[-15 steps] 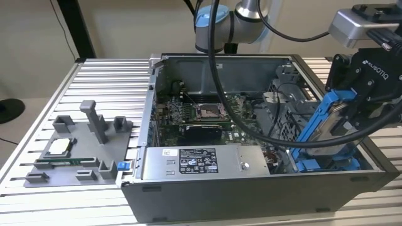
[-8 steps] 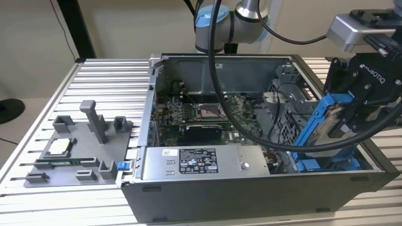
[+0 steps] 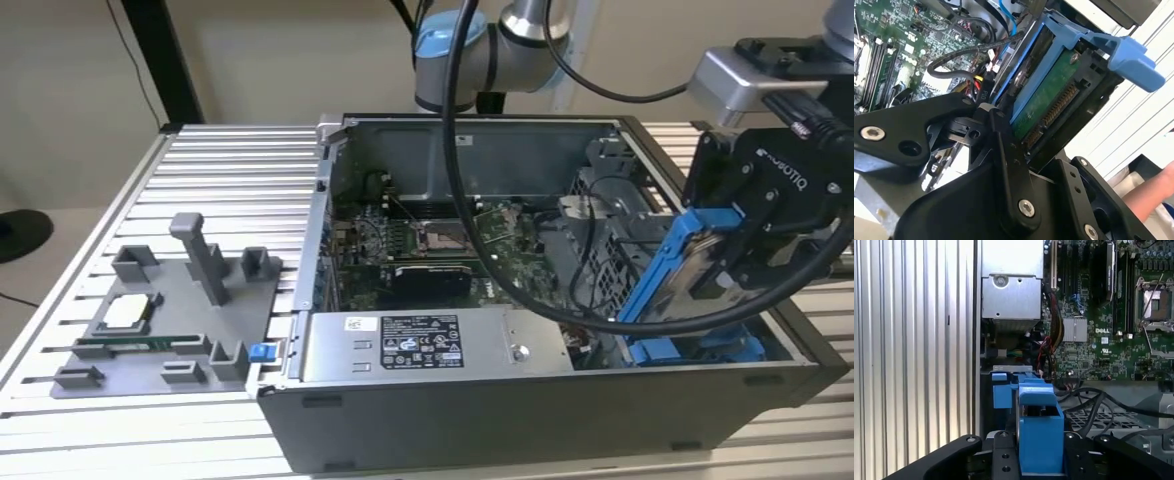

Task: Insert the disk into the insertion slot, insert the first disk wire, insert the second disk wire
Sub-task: 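Insert the disk into the insertion slot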

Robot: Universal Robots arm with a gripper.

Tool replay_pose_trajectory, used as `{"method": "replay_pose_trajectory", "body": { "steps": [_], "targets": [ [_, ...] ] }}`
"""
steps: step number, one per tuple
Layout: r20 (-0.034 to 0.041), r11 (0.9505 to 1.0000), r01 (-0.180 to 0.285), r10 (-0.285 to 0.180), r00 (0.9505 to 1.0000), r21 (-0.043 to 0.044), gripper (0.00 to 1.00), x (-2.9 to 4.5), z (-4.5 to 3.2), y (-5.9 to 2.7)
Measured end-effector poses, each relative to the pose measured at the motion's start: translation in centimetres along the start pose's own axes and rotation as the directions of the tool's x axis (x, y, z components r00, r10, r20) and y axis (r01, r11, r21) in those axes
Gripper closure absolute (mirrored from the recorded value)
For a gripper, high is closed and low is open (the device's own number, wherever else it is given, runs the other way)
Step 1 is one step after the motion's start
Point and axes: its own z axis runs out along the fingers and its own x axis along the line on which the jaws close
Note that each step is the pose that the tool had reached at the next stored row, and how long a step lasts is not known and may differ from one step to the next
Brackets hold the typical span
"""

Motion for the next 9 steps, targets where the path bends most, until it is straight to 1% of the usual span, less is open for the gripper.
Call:
{"method": "replay_pose_trajectory", "body": {
  "steps": [3, 4, 6, 9],
  "targets": [
    [0.0007, 1.0, 0.0, 0.0, 1.0, 0.0, 1.0, 0.0, 0.07, -0.01],
    [0.0008, 1.0, 0.0, 0.0, 1.0, 0.0, 0.0, 0.0, 0.07, -0.01],
    [0.0014, 1.0, 0.0, 0.0, 1.0, -0.0013, 0.0, -0.01, -0.14, 0.0],
    [0.002, 1.0, 0.0, 0.0, 1.0, -0.0046, 0.0, -0.05, -0.94, 0.04]
  ]
}}
